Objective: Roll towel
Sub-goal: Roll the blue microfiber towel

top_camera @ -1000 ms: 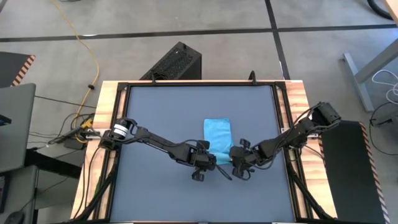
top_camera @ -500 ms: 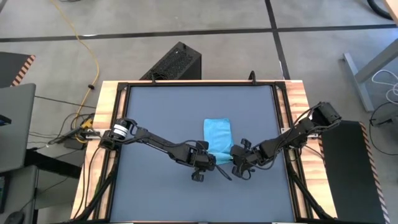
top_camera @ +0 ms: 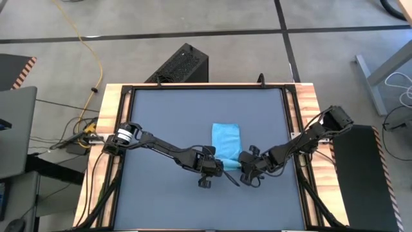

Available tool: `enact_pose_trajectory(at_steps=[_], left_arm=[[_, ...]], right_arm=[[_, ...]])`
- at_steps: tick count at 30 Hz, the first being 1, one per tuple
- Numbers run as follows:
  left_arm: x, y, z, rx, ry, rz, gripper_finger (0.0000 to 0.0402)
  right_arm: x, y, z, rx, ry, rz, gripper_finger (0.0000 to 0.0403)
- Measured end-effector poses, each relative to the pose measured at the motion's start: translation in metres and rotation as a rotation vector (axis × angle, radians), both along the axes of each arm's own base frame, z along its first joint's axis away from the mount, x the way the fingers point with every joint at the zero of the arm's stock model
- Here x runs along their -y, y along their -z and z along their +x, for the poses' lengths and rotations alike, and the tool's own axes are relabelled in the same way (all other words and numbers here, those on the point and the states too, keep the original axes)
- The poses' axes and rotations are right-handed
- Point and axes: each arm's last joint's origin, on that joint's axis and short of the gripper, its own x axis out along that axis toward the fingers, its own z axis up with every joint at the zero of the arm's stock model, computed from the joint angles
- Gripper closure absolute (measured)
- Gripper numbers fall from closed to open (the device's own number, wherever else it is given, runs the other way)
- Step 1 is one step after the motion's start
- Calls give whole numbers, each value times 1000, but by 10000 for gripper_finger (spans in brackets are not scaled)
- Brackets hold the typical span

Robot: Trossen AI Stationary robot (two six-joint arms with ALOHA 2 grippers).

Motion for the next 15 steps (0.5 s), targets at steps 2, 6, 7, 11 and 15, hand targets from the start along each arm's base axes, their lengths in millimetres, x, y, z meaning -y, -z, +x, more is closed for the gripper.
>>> enact_pose_trajectory(at_steps=[2, 6, 7, 11, 15], left_arm=[[0, 0, 0, 3, 3, 1, 351], [0, 0, 1, 6, 5, 3, 352], [0, 0, 1, 6, 5, 3, 352], [0, 0, 1, 9, 6, 1, 352], [1, 0, 1, 7, 9, 0, 352]], right_arm=[[0, 0, 0, 1, 2, 7, 258], [1, -1, 1, -2, -4, 14, 191], [1, -1, 0, -11, -4, 10, 176], [3, -4, -2, -101, -2, -51, 148], [3, -13, -2, -180, -63, -168, 153]])
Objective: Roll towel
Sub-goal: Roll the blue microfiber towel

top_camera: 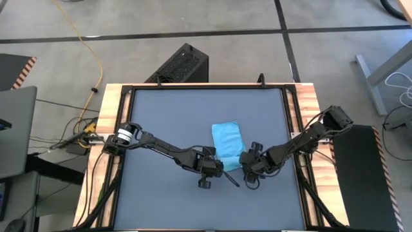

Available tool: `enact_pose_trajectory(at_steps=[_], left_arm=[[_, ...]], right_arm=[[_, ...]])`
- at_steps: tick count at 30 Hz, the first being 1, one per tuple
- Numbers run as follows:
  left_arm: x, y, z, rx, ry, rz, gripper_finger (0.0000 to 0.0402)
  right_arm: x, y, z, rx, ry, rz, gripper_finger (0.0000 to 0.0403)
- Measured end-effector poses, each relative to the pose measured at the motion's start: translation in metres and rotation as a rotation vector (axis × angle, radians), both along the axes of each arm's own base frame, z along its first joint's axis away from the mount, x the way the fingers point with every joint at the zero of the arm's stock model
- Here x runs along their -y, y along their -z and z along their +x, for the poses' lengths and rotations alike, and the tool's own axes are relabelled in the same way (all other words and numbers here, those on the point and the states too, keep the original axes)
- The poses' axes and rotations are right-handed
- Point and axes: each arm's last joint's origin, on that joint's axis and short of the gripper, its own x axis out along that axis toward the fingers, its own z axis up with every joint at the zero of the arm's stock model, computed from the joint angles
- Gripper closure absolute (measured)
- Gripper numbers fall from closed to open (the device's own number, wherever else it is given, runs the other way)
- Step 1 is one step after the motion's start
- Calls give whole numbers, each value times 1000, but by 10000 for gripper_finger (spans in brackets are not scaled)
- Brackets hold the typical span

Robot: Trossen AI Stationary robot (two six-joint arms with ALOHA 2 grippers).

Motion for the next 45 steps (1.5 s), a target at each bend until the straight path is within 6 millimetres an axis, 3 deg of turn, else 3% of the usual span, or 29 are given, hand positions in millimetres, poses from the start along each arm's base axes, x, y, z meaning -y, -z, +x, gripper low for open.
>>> enact_pose_trajectory(at_steps=[6, 12, 25, 40, 45], left_arm=[[0, 0, 0, -1, 0, -1, 352], [0, 0, 0, -2, 0, -1, 352], [0, 1, -1, -10, -20, -10, 352], [4, 1, -3, -14, -17, 14, 352], [13, -15, -8, 24, 19, 89, 352]], right_arm=[[-13, -24, 12, 57, -129, -147, 167], [-17, -36, 19, 73, -223, -202, 168], [-31, -32, 8, 48, -289, -198, 168], [-23, -9, 4, 124, -256, -179, 168], [-19, 4, -4, 125, -259, -177, 168]])
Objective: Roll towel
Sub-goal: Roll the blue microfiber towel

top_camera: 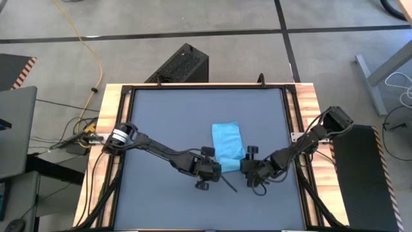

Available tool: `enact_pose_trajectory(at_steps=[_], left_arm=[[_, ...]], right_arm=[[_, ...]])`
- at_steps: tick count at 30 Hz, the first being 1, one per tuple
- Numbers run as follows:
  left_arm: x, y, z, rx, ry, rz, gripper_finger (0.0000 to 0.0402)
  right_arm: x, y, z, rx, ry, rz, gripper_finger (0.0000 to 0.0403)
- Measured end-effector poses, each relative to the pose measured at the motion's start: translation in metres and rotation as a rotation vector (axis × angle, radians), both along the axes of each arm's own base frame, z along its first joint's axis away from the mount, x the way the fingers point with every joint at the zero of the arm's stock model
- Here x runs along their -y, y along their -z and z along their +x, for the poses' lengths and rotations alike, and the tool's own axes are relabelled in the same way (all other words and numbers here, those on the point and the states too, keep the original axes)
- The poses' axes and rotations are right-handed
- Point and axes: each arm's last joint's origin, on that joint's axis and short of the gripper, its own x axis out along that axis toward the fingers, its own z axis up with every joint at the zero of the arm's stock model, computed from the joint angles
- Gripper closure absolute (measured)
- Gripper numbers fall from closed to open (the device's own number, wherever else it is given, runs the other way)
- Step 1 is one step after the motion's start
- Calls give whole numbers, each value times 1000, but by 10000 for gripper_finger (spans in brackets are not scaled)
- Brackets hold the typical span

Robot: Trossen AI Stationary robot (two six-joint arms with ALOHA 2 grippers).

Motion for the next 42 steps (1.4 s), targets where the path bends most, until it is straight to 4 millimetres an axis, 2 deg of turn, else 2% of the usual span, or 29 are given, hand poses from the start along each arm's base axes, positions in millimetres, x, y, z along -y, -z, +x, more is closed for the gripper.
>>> enact_pose_trajectory(at_steps=[5, 10, 13, 18, 22, 27, 33, 39, 42], left_arm=[[12, -29, -7, 95, 70, 136, 352], [23, -41, -1, 200, 204, 155, 352], [21, -38, 7, 229, 276, 154, 352], [9, -18, 20, 212, 353, 239, 352], [2, -8, 26, 200, 361, 324, 352], [-9, -8, 29, 221, 294, 195, 346], [-23, -6, 33, 218, 301, -107, 293], [-21, -11, 37, 281, 319, -133, 199], [-15, -14, 39, 330, 346, -86, 159]], right_arm=[[7, 11, -5, 2, 14, 3, 168], [12, 13, -5, 6, 32, 5, 168], [13, 13, -4, 21, 35, 13, 168], [12, 13, -2, 44, 37, 27, 168], [12, 13, -2, 51, 72, 68, 168], [10, 13, -3, 43, 86, 116, 168], [8, 13, -4, 42, 79, 127, 168], [8, 13, -4, 42, 82, 128, 168], [8, 13, -4, 41, 82, 130, 168]])
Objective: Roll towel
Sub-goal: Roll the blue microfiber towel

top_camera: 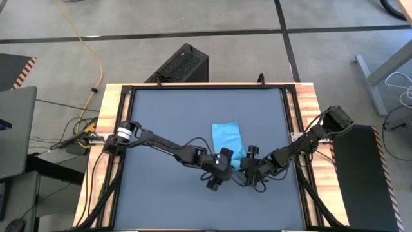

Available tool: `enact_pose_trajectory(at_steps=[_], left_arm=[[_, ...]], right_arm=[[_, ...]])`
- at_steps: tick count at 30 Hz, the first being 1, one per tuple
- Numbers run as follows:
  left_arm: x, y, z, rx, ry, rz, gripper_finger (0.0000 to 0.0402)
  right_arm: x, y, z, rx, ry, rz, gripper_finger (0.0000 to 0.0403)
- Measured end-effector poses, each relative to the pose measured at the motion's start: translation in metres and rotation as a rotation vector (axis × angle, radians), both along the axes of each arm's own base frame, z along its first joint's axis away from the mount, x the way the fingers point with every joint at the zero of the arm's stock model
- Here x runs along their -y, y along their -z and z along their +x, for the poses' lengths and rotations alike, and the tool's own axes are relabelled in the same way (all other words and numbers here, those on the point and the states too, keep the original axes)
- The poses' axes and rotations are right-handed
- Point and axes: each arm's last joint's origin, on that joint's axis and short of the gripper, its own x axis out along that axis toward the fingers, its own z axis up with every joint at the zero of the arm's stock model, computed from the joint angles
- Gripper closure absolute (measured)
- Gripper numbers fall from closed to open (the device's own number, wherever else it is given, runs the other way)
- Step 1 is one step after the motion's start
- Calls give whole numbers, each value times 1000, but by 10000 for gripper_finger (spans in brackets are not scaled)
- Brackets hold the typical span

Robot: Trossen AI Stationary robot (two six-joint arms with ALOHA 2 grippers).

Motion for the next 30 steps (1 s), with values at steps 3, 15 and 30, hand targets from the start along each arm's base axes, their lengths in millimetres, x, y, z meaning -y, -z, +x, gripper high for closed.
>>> enact_pose_trajectory(at_steps=[3, 15, 30], left_arm=[[5, -2, 0, 36, -24, 45, 138], [8, 11, -14, -122, -173, 140, 136], [13, 43, -4, -199, -267, 288, 157]], right_arm=[[0, 0, 0, 0, 1, 1, 168], [0, 0, 1, 5, 11, 6, 168], [1, -2, 4, 33, 38, 35, 168]])
